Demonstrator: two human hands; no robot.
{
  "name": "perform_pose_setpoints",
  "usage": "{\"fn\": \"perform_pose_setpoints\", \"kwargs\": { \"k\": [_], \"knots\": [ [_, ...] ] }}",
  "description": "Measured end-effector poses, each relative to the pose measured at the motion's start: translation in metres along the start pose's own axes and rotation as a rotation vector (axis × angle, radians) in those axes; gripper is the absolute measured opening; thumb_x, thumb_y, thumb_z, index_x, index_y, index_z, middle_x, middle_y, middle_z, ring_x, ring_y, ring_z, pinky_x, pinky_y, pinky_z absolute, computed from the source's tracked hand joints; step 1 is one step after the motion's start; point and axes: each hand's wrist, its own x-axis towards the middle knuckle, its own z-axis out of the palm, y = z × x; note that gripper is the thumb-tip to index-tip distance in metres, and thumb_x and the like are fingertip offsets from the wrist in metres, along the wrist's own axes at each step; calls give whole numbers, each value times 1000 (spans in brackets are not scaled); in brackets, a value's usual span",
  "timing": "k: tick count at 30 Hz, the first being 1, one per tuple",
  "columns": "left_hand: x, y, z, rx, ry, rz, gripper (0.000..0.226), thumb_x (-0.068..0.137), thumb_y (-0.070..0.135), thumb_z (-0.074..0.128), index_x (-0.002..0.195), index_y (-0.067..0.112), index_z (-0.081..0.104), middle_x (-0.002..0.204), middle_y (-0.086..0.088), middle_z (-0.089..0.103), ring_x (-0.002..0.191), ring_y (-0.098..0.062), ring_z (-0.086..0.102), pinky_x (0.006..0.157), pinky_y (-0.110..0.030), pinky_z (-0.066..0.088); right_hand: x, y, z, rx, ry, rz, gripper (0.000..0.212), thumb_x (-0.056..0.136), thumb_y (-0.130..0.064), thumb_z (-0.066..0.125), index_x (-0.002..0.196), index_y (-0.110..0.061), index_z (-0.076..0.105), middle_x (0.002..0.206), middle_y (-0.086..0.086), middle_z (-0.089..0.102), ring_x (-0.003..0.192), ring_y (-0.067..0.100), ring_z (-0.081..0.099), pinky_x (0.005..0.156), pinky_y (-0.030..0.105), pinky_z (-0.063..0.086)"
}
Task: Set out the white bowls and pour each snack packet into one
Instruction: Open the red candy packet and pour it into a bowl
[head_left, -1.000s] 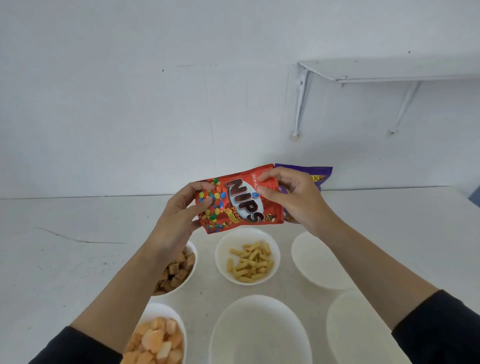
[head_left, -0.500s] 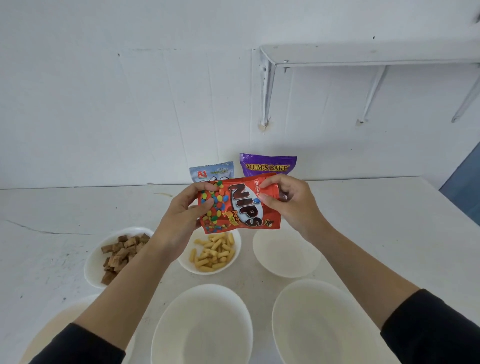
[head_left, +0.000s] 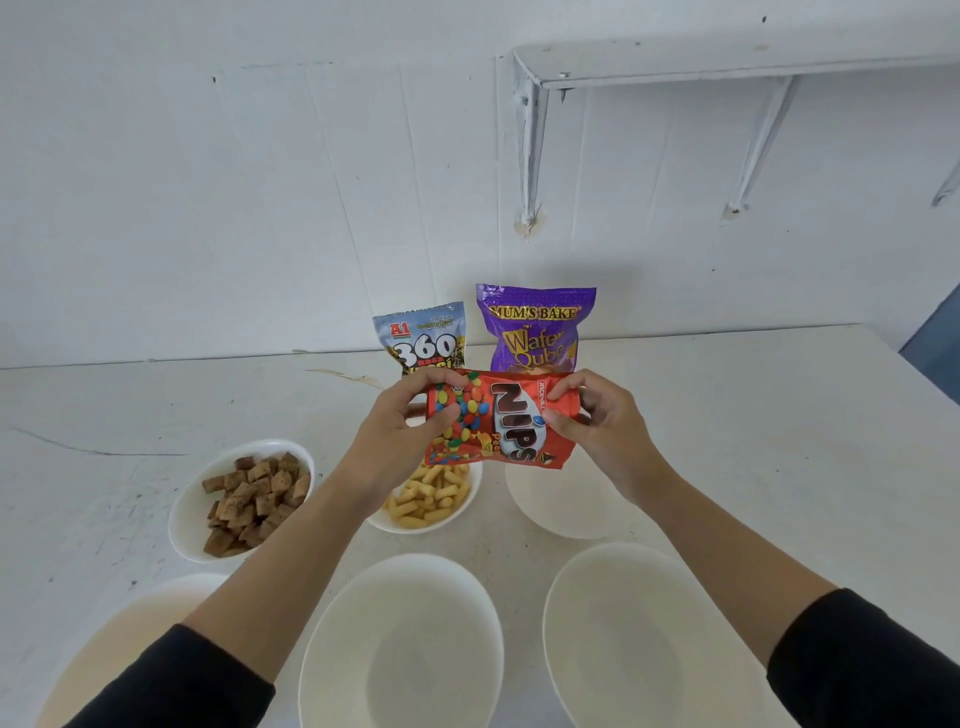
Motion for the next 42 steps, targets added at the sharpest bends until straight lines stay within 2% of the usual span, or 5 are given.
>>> {"fn": "perform_pose_setpoints", "kwargs": {
  "k": [16,20,24,29,42],
  "knots": [
    [-4,11,0,57,18,19,16,98,20,66,104,36,68,122,14,62,111,-18,63,74,-33,64,2,2,-2,-5,-5,-34,18,89,-3,71,96,-14,59,116,6,69,108,20,69,77,41,63],
    [-3,19,-2,38,38,38,17,97,21,67,102,37,70,122,13,64,112,-19,64,79,-38,64,3,-13,-3,-3,0,-61,17,90,-3,70,98,-10,57,114,3,71,103,15,70,63,24,59],
    [-1,30,-9,75,42,60,16,96,24,68,109,34,70,132,7,61,116,-20,62,84,-43,64,5,-23,-4,28,-7,-83,18,89,-2,71,98,-10,58,116,5,70,108,16,69,75,33,62],
    [0,44,-12,149,-19,98,20,93,28,71,111,38,70,127,9,63,111,-13,63,73,-25,62,4,-23,-8,17,-8,-77,20,89,-2,70,102,-4,56,120,9,69,111,20,67,78,34,63],
    [0,38,1,246,-124,26,19,95,34,69,113,40,67,121,25,58,109,-9,61,68,-21,60,-10,1,-10,7,27,34,20,88,-13,75,96,-12,56,106,-7,74,102,13,72,69,35,63]
  ]
}}
